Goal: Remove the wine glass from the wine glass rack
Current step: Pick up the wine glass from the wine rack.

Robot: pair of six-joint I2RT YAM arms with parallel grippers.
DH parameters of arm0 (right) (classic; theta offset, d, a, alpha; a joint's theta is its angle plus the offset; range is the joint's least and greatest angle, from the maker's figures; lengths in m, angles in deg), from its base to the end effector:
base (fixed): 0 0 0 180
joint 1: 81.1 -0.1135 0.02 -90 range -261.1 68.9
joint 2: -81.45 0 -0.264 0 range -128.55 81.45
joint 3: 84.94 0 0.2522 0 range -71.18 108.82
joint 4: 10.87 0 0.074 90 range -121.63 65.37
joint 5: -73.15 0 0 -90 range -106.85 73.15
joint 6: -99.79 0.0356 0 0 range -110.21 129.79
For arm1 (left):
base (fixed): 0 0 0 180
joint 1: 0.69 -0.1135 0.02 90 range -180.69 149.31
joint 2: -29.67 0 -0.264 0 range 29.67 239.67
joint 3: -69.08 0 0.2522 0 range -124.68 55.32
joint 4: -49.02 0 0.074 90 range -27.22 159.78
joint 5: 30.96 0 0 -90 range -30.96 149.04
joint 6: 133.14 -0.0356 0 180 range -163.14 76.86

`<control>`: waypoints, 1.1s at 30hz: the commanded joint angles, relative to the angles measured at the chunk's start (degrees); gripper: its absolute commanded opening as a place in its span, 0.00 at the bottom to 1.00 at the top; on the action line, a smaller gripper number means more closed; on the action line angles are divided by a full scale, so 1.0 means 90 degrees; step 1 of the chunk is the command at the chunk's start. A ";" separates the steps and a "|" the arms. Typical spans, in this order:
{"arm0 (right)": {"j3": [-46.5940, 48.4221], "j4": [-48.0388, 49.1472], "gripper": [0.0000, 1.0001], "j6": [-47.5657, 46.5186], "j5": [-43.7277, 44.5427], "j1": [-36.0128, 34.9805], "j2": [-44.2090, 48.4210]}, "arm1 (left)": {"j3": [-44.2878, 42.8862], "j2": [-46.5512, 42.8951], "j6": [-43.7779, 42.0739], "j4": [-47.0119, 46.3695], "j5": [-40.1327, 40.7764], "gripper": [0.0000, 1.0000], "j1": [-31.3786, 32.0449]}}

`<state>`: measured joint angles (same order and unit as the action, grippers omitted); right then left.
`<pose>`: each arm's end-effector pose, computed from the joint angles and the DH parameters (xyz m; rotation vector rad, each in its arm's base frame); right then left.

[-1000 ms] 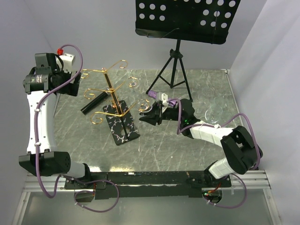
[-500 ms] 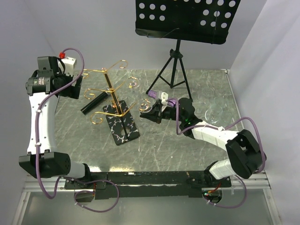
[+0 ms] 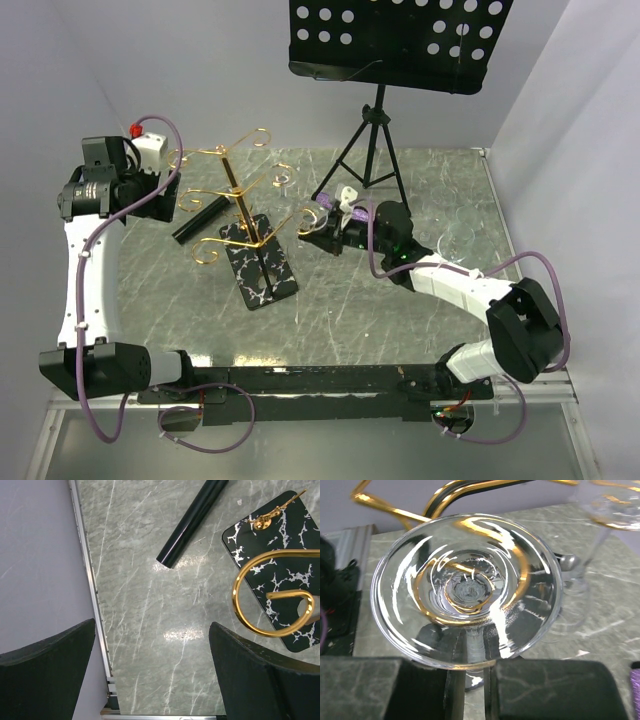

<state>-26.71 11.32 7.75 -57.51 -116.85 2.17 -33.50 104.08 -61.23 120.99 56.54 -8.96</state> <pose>0.2358 0.1983 0.2843 -1.0498 1.2690 1.0019 0.2481 0.0345 0.4110 0.2221 2.3306 0.1779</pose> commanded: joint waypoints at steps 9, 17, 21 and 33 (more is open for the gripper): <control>0.0664 0.0577 0.00 -0.0056 0.0886 -0.0022 -0.0438 | 0.0054 -0.0319 0.0115 -0.0082 -0.0152 1.00 -0.0018; 0.0528 0.0850 0.00 -0.0212 0.0212 -0.0149 -0.0351 | 0.0064 -0.0270 0.0115 -0.0091 -0.0191 1.00 -0.0028; 0.0431 0.0821 0.00 -0.0456 -0.0159 -0.0198 -0.0224 | 0.0044 -0.0192 0.0125 -0.0111 -0.0210 1.00 -0.0028; -0.0078 0.0518 0.00 -0.1316 -0.0735 -0.0354 0.0235 | -0.0044 -0.0094 0.0135 -0.0072 -0.0269 1.00 -0.0038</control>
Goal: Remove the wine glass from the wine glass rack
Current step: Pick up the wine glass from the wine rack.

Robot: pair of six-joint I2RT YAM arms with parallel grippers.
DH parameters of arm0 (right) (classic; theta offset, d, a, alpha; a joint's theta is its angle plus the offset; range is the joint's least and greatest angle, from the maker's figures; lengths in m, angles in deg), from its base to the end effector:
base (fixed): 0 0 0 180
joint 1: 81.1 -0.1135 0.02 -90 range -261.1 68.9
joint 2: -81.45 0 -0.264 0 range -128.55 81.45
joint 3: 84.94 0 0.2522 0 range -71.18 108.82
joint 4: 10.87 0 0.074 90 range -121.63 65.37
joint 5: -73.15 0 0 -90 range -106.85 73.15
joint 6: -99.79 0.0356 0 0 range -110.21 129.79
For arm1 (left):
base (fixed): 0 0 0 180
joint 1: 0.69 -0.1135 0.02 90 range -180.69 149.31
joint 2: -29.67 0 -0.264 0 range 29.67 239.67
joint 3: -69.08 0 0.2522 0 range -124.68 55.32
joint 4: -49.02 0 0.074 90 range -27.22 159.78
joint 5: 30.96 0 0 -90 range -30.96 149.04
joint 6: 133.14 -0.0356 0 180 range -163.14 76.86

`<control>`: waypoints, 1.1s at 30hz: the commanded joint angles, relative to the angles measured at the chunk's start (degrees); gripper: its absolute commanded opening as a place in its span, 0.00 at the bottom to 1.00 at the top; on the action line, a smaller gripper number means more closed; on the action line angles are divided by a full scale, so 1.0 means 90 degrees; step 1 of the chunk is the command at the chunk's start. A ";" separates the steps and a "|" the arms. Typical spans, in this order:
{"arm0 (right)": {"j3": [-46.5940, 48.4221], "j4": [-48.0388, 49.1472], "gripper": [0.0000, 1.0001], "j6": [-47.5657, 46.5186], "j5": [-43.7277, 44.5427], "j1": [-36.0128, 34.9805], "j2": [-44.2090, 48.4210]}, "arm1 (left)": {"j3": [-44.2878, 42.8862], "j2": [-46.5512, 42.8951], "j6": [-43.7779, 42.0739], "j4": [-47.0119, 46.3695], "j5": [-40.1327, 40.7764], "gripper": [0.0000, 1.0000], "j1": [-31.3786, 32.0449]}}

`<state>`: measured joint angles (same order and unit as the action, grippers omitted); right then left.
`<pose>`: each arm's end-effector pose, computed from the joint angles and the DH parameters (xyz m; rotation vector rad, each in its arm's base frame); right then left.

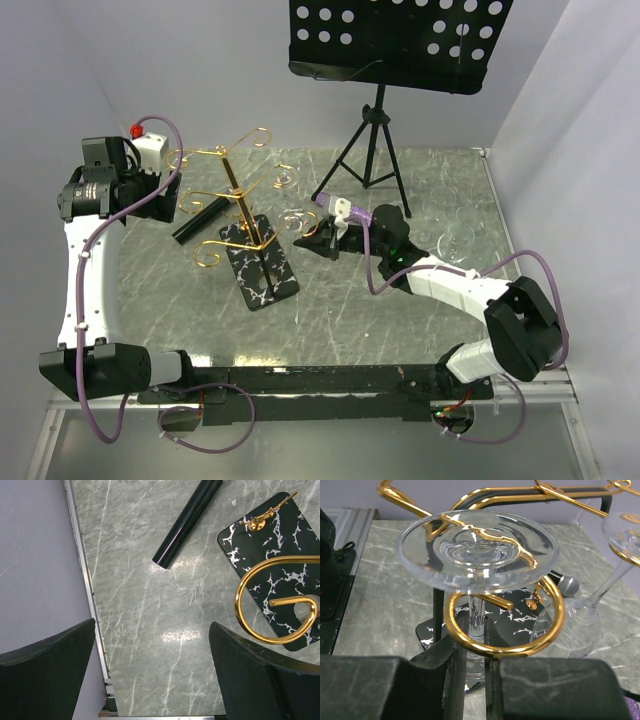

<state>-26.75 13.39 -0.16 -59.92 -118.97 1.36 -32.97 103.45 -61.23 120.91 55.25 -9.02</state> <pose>0.2286 0.2086 0.2836 -1.1712 1.1207 0.9510 0.2454 0.0336 0.4109 0.2316 2.3236 0.1534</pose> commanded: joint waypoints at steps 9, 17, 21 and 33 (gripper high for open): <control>0.0171 -0.0581 0.00 -0.1159 -0.1015 -0.0119 0.0413 | -0.0238 0.0045 0.0125 -0.0101 -0.0194 1.00 -0.0021; 0.0113 -0.1148 0.00 -0.1228 -0.1035 -0.0119 0.0647 | -0.0463 0.0015 0.0154 -0.0209 -0.0340 1.00 -0.0021; 0.0152 -0.1713 0.00 -0.1276 -0.0899 -0.0119 0.0949 | -0.0707 -0.0082 0.0096 -0.0296 -0.0662 1.00 -0.0021; 0.1498 -0.5588 0.00 -0.2137 -0.0517 0.0222 0.2034 | -0.0385 -0.1137 -0.0538 -0.2045 -0.2284 1.00 0.0767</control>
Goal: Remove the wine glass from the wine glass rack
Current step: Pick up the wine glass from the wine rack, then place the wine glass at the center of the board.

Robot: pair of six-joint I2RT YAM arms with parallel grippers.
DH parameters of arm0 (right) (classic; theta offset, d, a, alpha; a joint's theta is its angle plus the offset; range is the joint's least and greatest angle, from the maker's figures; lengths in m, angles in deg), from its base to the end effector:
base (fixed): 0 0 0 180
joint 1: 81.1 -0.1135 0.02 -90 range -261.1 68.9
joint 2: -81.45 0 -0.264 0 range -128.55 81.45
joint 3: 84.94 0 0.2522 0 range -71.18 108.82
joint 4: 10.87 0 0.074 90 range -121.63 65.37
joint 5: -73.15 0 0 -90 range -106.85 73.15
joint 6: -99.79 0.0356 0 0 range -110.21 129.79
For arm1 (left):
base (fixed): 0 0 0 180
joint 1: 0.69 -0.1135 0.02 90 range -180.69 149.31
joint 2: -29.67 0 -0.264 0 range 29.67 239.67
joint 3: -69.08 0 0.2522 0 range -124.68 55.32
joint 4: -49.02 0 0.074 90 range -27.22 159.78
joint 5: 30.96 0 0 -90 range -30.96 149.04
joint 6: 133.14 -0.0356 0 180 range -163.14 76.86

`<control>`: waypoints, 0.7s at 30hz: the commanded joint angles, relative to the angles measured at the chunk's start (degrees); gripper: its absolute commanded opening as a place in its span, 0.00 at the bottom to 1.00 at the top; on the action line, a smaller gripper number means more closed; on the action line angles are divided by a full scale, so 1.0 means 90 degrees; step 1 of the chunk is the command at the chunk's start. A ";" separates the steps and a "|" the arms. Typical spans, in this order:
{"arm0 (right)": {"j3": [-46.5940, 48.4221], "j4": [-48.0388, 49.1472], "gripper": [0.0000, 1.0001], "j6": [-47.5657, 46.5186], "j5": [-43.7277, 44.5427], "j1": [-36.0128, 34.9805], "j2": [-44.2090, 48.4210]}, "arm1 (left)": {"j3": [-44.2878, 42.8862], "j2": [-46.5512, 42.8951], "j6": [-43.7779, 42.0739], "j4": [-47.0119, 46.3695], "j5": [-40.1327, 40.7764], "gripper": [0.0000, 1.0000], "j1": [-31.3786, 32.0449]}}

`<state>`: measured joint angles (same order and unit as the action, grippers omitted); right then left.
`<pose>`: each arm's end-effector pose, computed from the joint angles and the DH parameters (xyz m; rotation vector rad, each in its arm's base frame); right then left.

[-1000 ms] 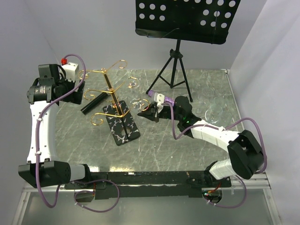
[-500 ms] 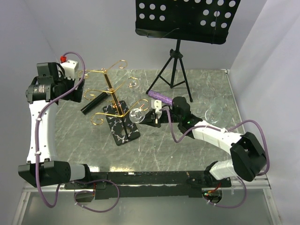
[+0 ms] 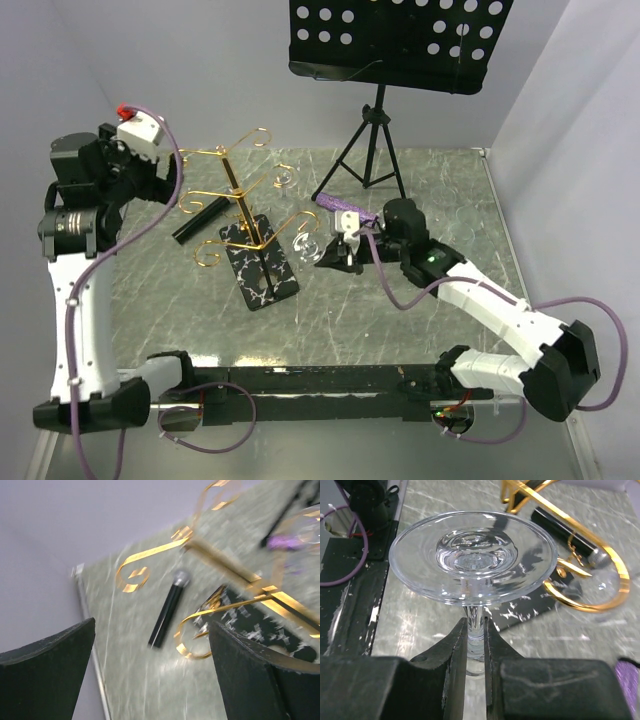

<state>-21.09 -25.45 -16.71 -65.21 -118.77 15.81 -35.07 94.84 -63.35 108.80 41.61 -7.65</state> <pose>0.1871 0.1780 0.3186 -1.4335 1.1749 0.9131 0.2059 0.0144 0.4734 0.4201 1.8699 0.0248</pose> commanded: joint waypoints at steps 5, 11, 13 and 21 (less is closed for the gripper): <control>0.1612 -0.2505 0.00 0.0851 -0.0057 0.0835 0.0507 | -0.0230 -0.0151 -0.0713 -0.1098 -0.0407 1.00 0.2391; 0.2237 -0.3492 0.00 0.2385 0.0080 0.1168 0.0517 | 0.0343 -0.0413 -0.0480 -0.2132 -0.0495 1.00 0.3730; 0.2403 -0.3726 0.00 0.2884 -0.0162 0.1275 0.0410 | 0.0910 -0.0658 -0.0800 -0.2611 -0.0340 1.00 0.4432; 0.2424 -0.3992 0.00 0.3998 -0.0058 0.1354 0.0204 | 0.1458 -0.0317 -0.0561 -0.3461 0.0178 1.00 0.6192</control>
<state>0.02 -61.97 10.61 -67.48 -106.95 16.16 -23.11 90.73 -72.63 86.99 40.58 45.09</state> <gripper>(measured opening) 0.190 0.996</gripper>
